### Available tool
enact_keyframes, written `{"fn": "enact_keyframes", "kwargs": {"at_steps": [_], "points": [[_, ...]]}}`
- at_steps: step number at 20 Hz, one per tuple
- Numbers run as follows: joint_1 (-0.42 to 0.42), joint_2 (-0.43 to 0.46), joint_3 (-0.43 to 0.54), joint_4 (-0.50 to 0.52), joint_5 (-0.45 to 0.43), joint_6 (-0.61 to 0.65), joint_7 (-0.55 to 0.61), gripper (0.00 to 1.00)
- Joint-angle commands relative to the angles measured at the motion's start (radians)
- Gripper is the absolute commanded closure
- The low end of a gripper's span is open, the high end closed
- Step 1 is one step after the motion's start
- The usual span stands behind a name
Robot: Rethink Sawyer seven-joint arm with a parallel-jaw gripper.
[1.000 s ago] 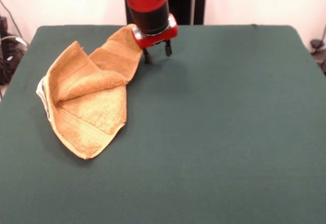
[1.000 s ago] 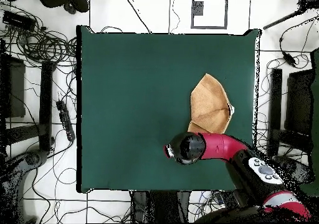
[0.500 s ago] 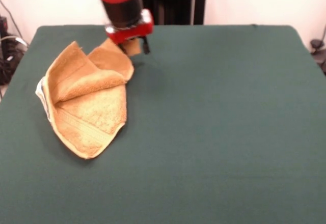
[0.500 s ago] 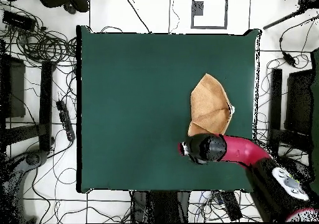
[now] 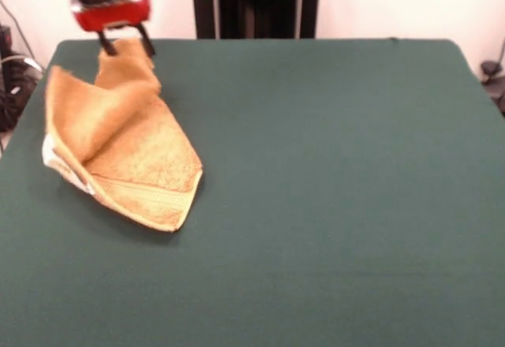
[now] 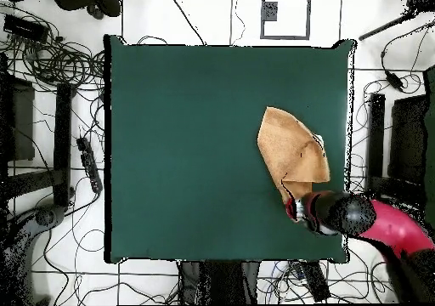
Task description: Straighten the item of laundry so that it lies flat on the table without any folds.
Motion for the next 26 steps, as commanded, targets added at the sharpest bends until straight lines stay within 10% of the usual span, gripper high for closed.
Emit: {"fn": "enact_keyframes", "kwargs": {"at_steps": [1, 17, 26], "points": [[-0.103, -0.023, 0.187, -0.028, -0.046, 0.220, -0.459, 0.00], [-0.169, 0.034, 0.231, -0.044, -0.101, 0.222, -0.518, 0.00], [-0.033, 0.106, 0.168, -0.046, -0.141, 0.058, -0.241, 0.00]]}}
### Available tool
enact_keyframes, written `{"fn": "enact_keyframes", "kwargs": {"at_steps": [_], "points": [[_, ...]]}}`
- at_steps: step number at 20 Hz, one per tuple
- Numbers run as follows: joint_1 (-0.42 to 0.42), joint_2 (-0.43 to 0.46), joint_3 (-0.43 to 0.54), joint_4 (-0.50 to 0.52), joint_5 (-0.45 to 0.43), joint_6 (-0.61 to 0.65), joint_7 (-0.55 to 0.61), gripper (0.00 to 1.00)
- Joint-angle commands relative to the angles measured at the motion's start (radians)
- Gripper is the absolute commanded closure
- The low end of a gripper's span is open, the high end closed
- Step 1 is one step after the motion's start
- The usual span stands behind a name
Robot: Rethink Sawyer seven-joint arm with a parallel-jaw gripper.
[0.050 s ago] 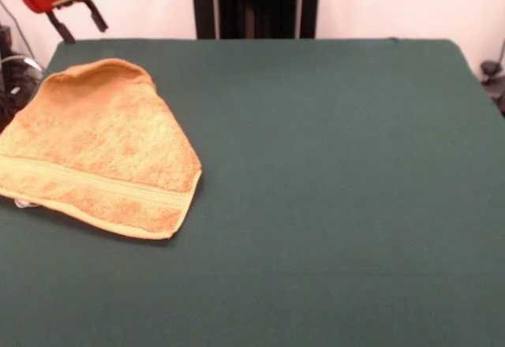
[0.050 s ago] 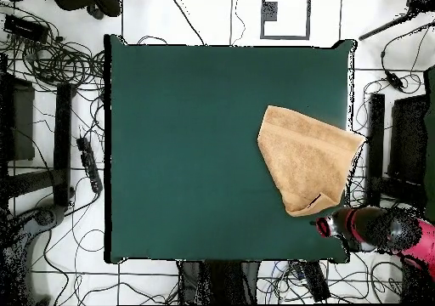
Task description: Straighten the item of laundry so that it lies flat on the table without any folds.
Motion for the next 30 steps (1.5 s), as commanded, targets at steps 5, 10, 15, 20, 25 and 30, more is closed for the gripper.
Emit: {"fn": "enact_keyframes", "kwargs": {"at_steps": [5, 10, 15, 20, 25, 30], "points": [[0.304, 0.088, -0.003, -0.070, -0.079, -0.132, 0.155, 0.00], [0.410, 0.153, -0.058, -0.210, -0.103, -0.130, 0.163, 0.00], [0.451, 0.249, -0.084, -0.352, -0.090, -0.151, 0.149, 0.00], [0.473, 0.321, -0.095, -0.452, -0.093, -0.161, 0.119, 0.00], [0.496, 0.356, -0.116, -0.482, -0.130, -0.187, 0.097, 0.00], [0.485, 0.403, -0.122, -0.459, -0.049, -0.148, 0.140, 0.00]]}}
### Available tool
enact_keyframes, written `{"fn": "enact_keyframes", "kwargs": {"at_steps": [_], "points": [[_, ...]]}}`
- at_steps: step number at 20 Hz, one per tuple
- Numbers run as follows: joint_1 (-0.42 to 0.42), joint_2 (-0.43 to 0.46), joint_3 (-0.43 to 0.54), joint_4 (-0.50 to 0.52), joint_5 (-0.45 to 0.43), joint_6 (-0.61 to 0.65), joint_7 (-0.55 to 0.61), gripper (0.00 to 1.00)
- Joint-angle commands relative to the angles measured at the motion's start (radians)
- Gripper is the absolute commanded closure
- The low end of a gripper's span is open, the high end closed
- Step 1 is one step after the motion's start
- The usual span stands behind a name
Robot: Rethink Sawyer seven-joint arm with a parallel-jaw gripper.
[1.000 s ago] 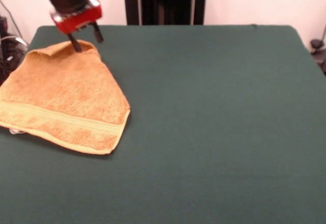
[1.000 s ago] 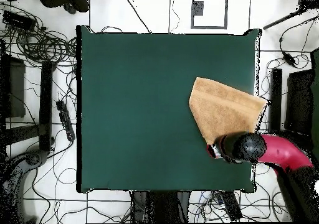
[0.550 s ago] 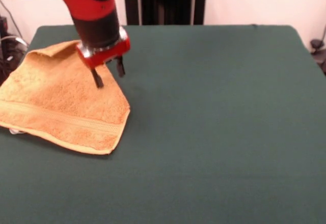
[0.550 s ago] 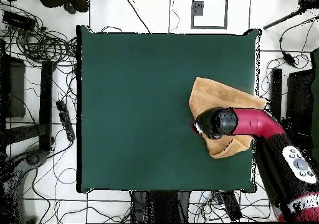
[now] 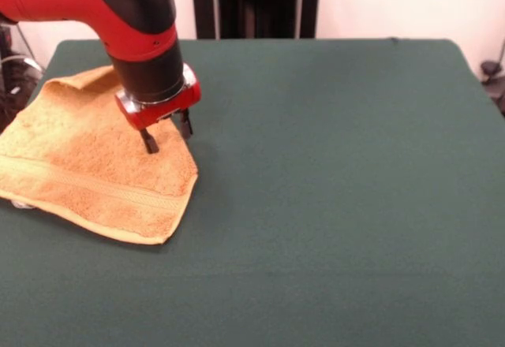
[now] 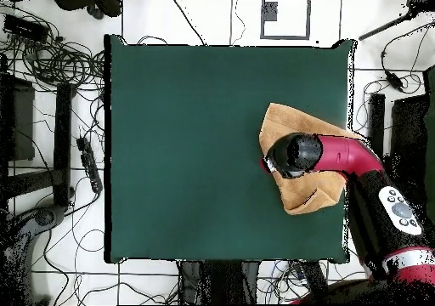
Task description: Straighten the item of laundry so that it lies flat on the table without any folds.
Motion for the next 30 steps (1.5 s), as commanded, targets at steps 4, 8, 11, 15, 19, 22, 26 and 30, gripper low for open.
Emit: {"fn": "enact_keyframes", "kwargs": {"at_steps": [4, 8, 11, 15, 19, 22, 26, 30], "points": [[0.032, 0.241, -0.041, -0.182, 0.045, -0.030, 0.100, 0.00], [0.035, 0.254, -0.044, -0.228, 0.018, -0.018, 0.008, 0.00], [-0.002, 0.262, -0.037, -0.253, -0.037, 0.011, -0.134, 0.00], [-0.080, 0.310, -0.017, -0.310, -0.035, 0.094, -0.265, 0.00], [-0.136, 0.352, 0.027, -0.375, -0.074, 0.157, -0.445, 0.00], [-0.160, 0.362, 0.069, -0.405, -0.152, 0.171, -0.590, 0.00], [-0.158, 0.348, 0.094, -0.416, -0.276, 0.148, -0.725, 0.00], [-0.161, 0.355, 0.117, -0.444, -0.317, 0.201, -0.832, 0.00]]}}
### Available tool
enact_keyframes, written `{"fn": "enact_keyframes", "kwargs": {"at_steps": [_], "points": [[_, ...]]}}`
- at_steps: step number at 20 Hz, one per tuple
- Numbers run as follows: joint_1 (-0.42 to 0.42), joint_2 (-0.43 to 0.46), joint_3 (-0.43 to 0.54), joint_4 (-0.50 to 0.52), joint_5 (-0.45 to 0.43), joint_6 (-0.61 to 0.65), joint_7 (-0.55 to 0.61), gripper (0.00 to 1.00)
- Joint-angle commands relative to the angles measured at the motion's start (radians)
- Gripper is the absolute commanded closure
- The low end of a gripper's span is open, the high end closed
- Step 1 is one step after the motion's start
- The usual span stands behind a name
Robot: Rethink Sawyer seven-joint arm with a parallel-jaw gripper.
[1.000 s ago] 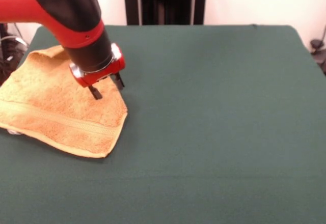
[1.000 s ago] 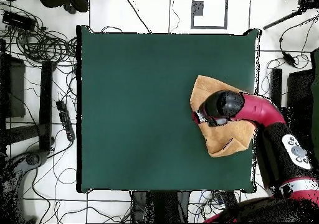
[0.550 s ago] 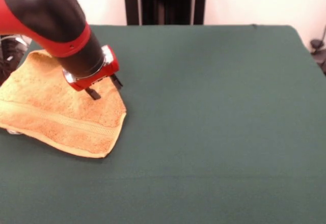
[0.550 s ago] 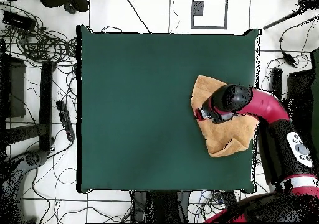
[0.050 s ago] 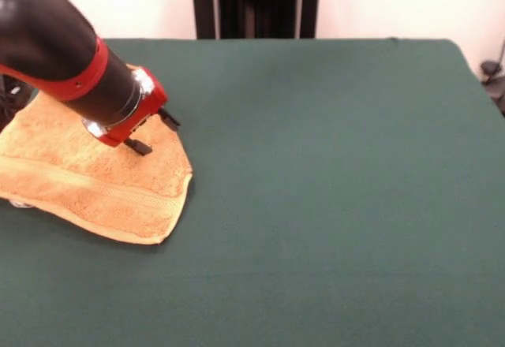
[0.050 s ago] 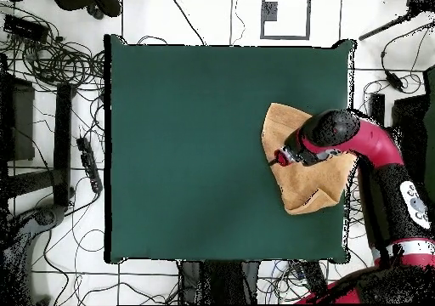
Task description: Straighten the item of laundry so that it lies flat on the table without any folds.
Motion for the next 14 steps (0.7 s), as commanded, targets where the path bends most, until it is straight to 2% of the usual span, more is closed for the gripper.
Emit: {"fn": "enact_keyframes", "kwargs": {"at_steps": [1, 8, 14], "points": [[-0.033, 0.174, -0.045, -0.183, -0.389, -0.253, -0.598, 0.00], [-0.038, 0.226, -0.005, -0.280, -0.396, -0.151, -0.830, 0.00], [-0.054, 0.255, 0.026, -0.316, -0.379, -0.112, -1.022, 0.00]]}}
